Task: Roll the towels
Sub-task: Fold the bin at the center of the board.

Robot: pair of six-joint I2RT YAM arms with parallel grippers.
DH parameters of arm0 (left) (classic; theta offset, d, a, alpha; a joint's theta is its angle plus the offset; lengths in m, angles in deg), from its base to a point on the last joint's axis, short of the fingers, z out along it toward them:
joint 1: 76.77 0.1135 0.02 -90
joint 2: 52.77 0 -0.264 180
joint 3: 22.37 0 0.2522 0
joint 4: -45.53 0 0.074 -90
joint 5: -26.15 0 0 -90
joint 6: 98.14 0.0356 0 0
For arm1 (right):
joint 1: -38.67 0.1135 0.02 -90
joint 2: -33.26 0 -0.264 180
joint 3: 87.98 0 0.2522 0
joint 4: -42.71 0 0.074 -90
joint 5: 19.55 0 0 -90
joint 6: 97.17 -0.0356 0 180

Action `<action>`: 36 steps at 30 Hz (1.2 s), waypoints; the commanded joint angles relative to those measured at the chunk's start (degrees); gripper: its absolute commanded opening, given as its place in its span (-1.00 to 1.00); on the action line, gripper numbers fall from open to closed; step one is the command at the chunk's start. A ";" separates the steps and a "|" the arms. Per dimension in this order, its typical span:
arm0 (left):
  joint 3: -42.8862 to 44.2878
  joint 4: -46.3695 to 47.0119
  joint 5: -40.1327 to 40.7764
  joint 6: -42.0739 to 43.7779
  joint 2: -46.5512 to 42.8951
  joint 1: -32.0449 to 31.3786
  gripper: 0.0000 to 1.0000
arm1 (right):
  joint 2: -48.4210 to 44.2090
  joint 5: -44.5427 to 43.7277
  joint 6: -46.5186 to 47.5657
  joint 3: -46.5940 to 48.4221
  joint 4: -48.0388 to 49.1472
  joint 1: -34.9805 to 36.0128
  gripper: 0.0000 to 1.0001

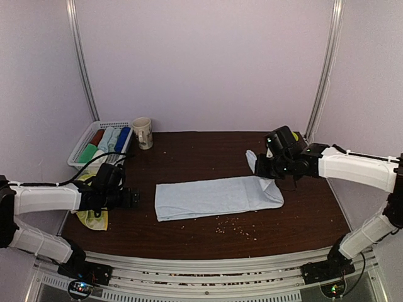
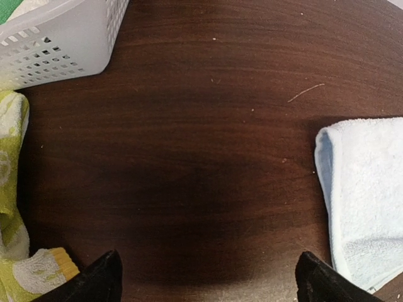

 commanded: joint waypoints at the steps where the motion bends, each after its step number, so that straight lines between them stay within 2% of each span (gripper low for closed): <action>1: -0.91 -0.59 0.90 -1.20 -1.85 0.31 0.96 | 8.11 -3.19 -4.10 7.48 4.78 8.47 -1.00; 10: -1.21 -1.14 2.53 -1.63 -2.13 0.31 0.96 | 27.17 -3.06 -6.47 23.14 7.92 17.36 -1.00; 14: -1.74 -0.79 3.09 -2.03 -2.23 0.31 0.96 | 32.05 -3.02 -7.13 28.62 8.94 19.14 -1.00; 18: -2.07 0.01 3.31 -2.14 -1.84 0.30 0.96 | 33.53 -6.24 -6.89 32.67 5.71 19.82 -1.00; 25: -2.32 0.93 3.06 -2.01 -1.37 0.25 0.96 | 22.48 -19.49 -7.02 30.70 -2.06 18.69 -1.00; 31: -2.46 1.49 2.59 -2.13 -0.93 0.25 0.96 | 5.56 -21.21 -5.94 18.77 -3.66 11.55 -1.00; 36: -2.58 1.73 2.09 -2.23 -1.02 0.26 0.96 | -7.18 -18.61 -2.44 9.85 -5.86 1.10 -1.00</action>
